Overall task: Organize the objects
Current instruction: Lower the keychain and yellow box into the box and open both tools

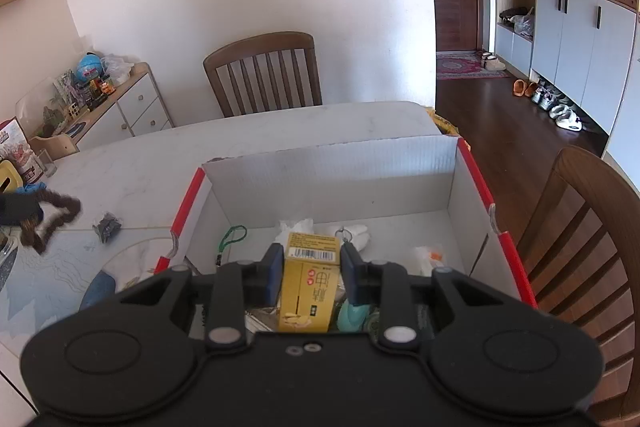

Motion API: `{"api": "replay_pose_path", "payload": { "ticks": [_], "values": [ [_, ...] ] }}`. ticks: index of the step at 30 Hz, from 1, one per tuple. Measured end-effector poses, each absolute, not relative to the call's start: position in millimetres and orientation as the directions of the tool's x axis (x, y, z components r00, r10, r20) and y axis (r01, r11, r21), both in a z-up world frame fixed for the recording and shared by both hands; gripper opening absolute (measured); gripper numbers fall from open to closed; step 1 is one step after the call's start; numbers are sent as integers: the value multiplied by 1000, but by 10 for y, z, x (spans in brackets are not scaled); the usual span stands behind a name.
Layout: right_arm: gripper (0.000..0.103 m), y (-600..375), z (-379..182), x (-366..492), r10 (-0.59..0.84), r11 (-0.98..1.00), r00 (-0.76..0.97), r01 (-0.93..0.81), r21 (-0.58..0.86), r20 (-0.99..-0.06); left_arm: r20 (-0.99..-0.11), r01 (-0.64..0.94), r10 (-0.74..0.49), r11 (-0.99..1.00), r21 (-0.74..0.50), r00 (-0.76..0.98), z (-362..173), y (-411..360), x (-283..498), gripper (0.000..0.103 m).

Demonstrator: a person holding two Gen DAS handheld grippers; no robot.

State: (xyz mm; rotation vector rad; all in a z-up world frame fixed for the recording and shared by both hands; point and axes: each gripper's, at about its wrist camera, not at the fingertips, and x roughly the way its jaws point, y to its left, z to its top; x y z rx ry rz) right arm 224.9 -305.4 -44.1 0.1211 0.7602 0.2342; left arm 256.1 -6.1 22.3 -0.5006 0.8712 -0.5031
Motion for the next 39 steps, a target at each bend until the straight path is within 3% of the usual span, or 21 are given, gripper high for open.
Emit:
{"api": "replay_pose_path", "payload": {
  "ticks": [13, 22, 39],
  "values": [
    [29, -3181, -566, 2419, 243, 969, 675, -143, 199, -697, -661, 335, -613, 790, -514, 432, 70, -975, 3023, 14],
    [29, -3164, -688, 2515, 268, 963, 619, -196, 185, -738, -781, 391, -493, 853, -346, 384, -326, -1584, 3312, 14],
    [32, -3350, -935, 2675, 282, 959, 559, -170, 225, -779, -860, 372, -406, 884, -283, 311, -888, -1869, 3399, 14]
  ]
}}
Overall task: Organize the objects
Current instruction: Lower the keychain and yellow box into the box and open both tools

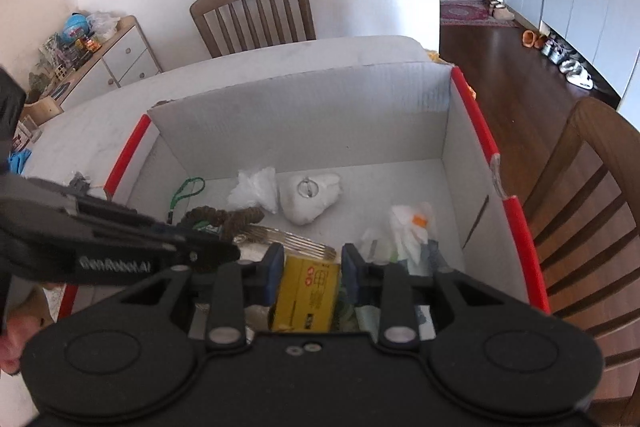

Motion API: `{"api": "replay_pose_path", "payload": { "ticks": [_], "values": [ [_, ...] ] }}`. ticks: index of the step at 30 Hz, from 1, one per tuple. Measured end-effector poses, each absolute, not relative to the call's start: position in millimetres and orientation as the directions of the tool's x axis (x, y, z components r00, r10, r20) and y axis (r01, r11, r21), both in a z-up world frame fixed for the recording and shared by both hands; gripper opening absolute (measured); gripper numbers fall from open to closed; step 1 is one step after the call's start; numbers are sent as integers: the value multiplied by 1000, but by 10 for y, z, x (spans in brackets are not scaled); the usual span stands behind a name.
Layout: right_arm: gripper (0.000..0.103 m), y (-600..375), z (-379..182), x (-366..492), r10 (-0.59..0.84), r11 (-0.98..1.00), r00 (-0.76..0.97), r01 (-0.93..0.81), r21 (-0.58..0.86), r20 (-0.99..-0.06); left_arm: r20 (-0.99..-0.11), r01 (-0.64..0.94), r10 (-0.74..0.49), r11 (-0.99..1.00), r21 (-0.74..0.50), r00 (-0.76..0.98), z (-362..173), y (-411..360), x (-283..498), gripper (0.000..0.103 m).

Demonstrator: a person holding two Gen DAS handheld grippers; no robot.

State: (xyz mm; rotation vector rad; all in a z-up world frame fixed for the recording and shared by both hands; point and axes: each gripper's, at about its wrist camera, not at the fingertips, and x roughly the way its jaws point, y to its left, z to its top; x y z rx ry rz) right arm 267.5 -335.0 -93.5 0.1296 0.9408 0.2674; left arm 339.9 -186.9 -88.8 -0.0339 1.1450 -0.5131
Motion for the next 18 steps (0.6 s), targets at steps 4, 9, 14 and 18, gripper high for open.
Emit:
{"api": "replay_pose_path", "payload": {
  "ticks": [4, 9, 14, 18],
  "values": [
    [34, -3400, -898, 2641, 286, 958, 565, -169, 231, -774, -858, 377, -393, 889, -261, 331, -896, -1878, 3362, 14],
    [36, -3439, -830, 2573, 286, 958, 583, -173, 228, -761, -854, 398, -368, 892, -214, 367, -844, -1925, 3267, 14],
    [45, -3456, -756, 2515, 282, 960, 599, -172, 223, -749, -844, 415, -352, 893, -174, 404, -762, -1943, 3166, 14],
    [53, -3467, -686, 2448, 290, 957, 614, -174, 232, -734, -828, 417, -348, 895, -156, 439, -661, -1904, 3069, 15]
  ]
}}
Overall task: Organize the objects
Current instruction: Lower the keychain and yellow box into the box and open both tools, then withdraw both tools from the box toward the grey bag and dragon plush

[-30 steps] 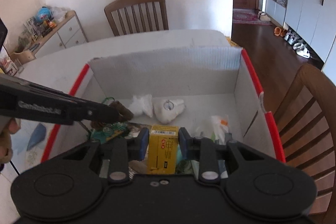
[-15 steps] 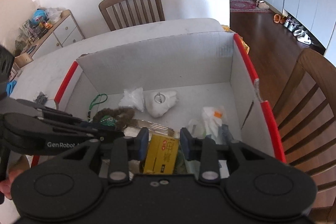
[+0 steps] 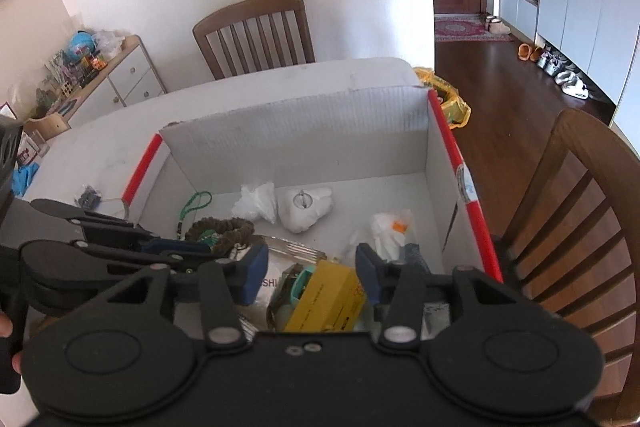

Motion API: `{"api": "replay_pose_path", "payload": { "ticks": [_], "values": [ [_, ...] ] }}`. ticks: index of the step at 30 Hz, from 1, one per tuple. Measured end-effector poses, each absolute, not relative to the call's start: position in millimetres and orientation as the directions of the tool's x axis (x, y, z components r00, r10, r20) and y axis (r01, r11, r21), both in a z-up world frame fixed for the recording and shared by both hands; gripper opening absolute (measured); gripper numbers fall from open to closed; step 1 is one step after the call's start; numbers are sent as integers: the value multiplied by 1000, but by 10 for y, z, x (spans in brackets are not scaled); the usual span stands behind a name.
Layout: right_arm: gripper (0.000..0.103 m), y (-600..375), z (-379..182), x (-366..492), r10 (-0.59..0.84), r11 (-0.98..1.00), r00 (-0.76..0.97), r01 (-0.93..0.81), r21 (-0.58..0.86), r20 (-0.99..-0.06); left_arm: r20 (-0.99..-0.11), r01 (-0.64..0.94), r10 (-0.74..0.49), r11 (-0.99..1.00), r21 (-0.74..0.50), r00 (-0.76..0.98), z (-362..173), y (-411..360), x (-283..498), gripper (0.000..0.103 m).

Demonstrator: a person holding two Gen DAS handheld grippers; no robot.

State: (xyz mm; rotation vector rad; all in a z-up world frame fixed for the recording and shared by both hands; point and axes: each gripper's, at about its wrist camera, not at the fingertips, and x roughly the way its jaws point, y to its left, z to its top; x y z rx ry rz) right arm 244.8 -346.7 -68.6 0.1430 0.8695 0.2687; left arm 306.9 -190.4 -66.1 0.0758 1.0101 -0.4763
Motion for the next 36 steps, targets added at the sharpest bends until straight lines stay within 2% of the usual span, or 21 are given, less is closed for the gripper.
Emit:
{"api": "replay_pose_path", "payload": {
  "ticks": [8, 12, 14, 15, 18, 21, 25, 27, 29, 36],
  "values": [
    [65, -3418, -488, 2286, 306, 952, 653, -200, 233, -692, -790, 446, -371, 884, -140, 488, -410, -1770, 2805, 15],
    [69, -3401, -434, 2225, 310, 951, 662, -201, 237, -683, -786, 445, -372, 885, -139, 494, -355, -1702, 2730, 20],
    [74, -3393, -399, 2183, 316, 949, 666, -203, 243, -676, -779, 441, -382, 885, -153, 497, -312, -1647, 2682, 20],
    [76, -3384, -381, 2165, 317, 948, 668, -204, 244, -673, -776, 442, -386, 883, -154, 500, -293, -1623, 2661, 22],
    [80, -3350, -337, 2104, 317, 948, 676, -207, 241, -665, -759, 438, -387, 886, -151, 523, -213, -1541, 2575, 36],
    [81, -3307, -307, 2054, 319, 947, 680, -205, 247, -660, -740, 430, -391, 890, -152, 547, -144, -1441, 2504, 56],
    [83, -3204, -268, 1996, 321, 947, 685, -216, 239, -654, -722, 416, -384, 898, -146, 575, -61, -1290, 2420, 58],
    [84, -3127, -247, 1956, 328, 945, 686, -227, 237, -650, -716, 401, -374, 905, -143, 590, -32, -1197, 2383, 64],
    [88, -3042, -231, 1917, 334, 942, 687, -239, 233, -645, -709, 385, -363, 912, -139, 604, -7, -1095, 2350, 72],
    [100, -2682, -165, 1821, 356, 934, 695, -281, 220, -625, -690, 330, -327, 934, -134, 645, 56, -690, 2235, 80]
  ]
}}
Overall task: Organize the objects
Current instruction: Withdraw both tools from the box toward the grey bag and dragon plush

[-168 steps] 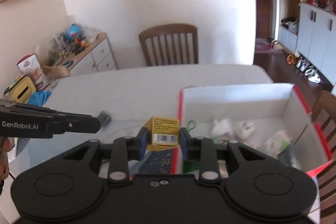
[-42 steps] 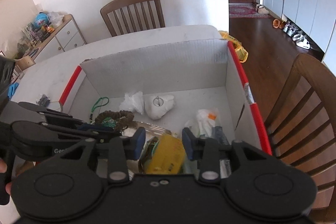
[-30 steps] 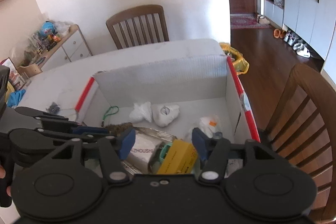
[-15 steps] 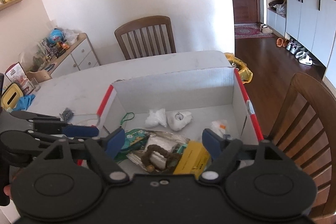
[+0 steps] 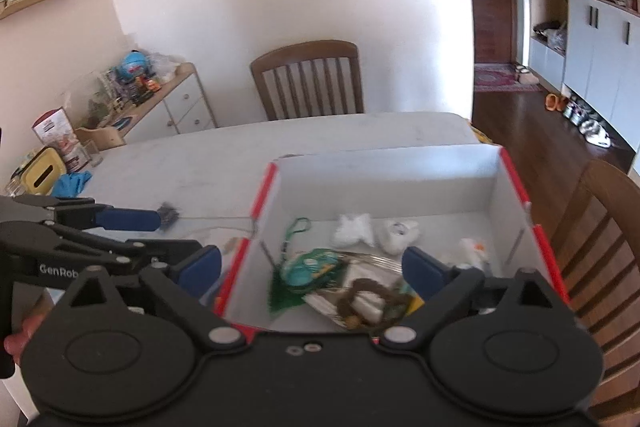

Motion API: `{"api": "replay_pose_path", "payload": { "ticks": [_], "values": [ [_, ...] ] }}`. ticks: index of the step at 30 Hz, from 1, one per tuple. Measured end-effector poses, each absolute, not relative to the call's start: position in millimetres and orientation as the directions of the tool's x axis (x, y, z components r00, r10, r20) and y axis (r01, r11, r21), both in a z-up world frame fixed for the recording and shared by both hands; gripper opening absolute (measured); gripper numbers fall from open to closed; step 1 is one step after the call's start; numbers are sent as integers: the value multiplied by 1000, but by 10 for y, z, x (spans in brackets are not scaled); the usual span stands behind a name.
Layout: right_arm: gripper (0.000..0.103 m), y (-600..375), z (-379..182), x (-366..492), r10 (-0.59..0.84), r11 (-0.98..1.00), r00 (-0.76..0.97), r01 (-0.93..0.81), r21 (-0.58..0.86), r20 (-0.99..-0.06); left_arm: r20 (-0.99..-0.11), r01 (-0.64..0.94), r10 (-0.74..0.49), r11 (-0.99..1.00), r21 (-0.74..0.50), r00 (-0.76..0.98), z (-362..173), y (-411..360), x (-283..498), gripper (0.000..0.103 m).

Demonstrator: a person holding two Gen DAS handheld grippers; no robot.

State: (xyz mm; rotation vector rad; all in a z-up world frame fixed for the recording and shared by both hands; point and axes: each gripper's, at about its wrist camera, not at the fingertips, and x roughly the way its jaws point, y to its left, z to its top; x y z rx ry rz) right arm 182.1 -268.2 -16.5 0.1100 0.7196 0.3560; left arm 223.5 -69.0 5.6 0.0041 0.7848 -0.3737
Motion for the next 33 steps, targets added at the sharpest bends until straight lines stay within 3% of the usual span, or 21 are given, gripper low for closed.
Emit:
{"api": "replay_pose_path", "payload": {
  "ticks": [11, 18, 22, 33],
  "values": [
    [101, -1988, -229, 1690, 390, 915, 656, -356, 190, -647, -695, 252, -246, 963, -97, 675, 19, 12, 2159, 90],
    [99, -1505, -360, 1655, 391, 907, 626, -385, 169, -674, -705, 225, -223, 970, -91, 674, -101, 438, 2230, 90],
    [99, -1249, -432, 1679, 384, 909, 624, -383, 162, -681, -699, 192, -200, 977, -92, 686, -173, 662, 2319, 102],
    [93, -757, -855, 1825, 280, 953, 648, -274, 126, -709, -733, 132, -167, 986, -106, 659, -593, 1179, 2809, 102]
  ]
}}
